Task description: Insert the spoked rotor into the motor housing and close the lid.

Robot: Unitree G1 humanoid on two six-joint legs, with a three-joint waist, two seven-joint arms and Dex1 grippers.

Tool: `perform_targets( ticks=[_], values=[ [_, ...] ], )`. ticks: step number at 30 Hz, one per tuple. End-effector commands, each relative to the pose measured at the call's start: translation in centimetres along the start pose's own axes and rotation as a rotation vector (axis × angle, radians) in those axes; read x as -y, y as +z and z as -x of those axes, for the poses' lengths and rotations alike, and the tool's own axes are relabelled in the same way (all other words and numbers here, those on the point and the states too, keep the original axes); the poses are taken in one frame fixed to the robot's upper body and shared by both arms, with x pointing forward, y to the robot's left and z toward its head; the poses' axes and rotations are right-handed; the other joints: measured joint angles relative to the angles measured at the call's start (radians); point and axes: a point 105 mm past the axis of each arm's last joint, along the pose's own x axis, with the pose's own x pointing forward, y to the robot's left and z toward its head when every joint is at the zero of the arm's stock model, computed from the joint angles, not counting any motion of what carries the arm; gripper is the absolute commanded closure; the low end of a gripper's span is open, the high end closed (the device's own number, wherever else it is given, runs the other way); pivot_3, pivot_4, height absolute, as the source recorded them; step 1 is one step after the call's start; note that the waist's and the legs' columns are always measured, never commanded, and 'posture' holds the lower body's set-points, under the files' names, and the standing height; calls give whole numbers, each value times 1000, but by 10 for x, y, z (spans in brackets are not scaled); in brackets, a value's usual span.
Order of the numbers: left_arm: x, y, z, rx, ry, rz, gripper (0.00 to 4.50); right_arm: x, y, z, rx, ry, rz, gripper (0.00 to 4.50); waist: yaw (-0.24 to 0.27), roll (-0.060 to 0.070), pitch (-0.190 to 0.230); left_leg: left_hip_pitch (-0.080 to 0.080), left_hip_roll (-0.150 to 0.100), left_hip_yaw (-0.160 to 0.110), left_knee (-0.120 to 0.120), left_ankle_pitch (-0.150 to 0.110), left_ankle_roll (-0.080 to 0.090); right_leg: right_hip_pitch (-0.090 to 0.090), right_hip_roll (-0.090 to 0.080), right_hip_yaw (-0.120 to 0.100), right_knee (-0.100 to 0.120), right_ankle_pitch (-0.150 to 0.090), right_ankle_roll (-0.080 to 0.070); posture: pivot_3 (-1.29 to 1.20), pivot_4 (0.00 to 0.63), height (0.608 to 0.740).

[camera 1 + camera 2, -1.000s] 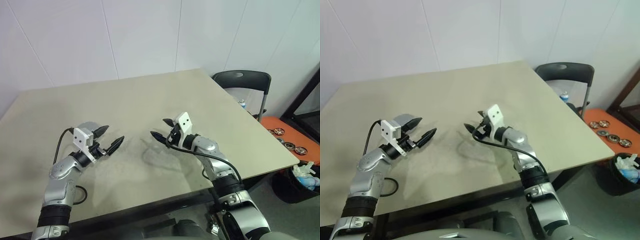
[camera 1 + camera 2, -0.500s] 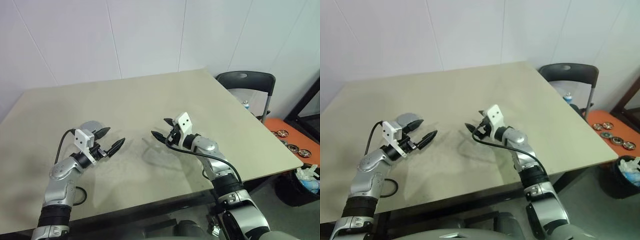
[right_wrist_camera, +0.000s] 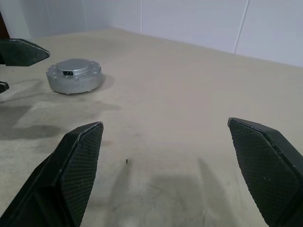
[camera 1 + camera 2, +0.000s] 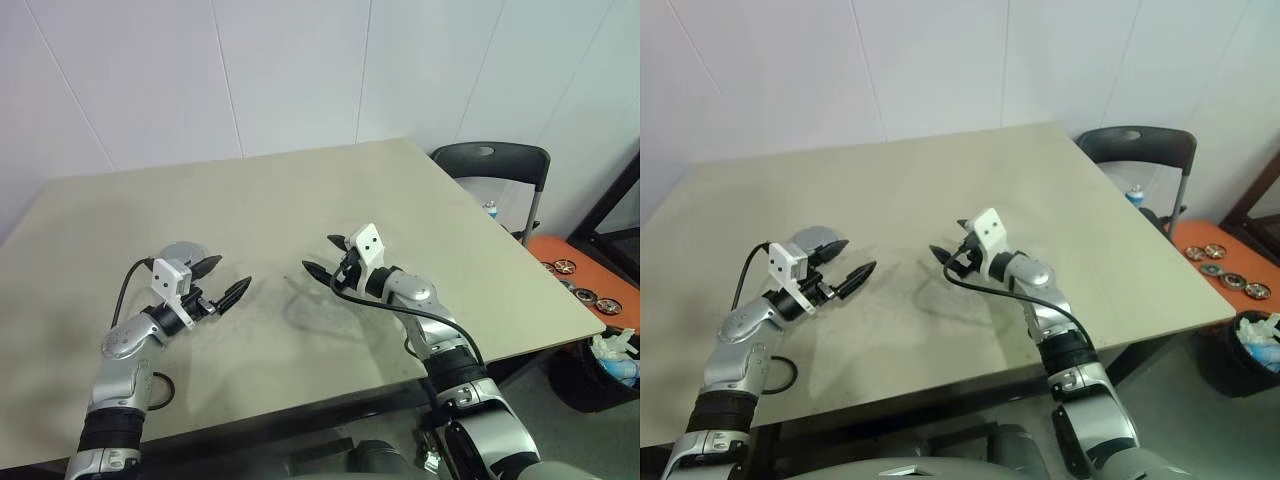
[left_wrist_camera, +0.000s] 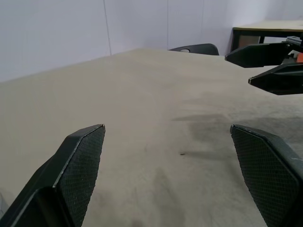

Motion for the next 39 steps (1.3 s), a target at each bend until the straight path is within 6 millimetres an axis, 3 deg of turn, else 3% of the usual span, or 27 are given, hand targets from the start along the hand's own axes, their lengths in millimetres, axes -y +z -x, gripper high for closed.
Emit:
perform_targets(
  ticks=[1,39],
  values=[
    [0,9,-6,27,-8,-35,0,2,18,-4,53,-2,44,72,0,0,0,0,0,0,0,0,0,0,0,0,0,0,0,0,0,740],
    [-1,12,-6,16,20,-69,0,0,17,-10,52,-8,86,72,0,0,0,0,0,0,0,0,0,0,0,0,0,0,0,0,0,740]
  ],
)
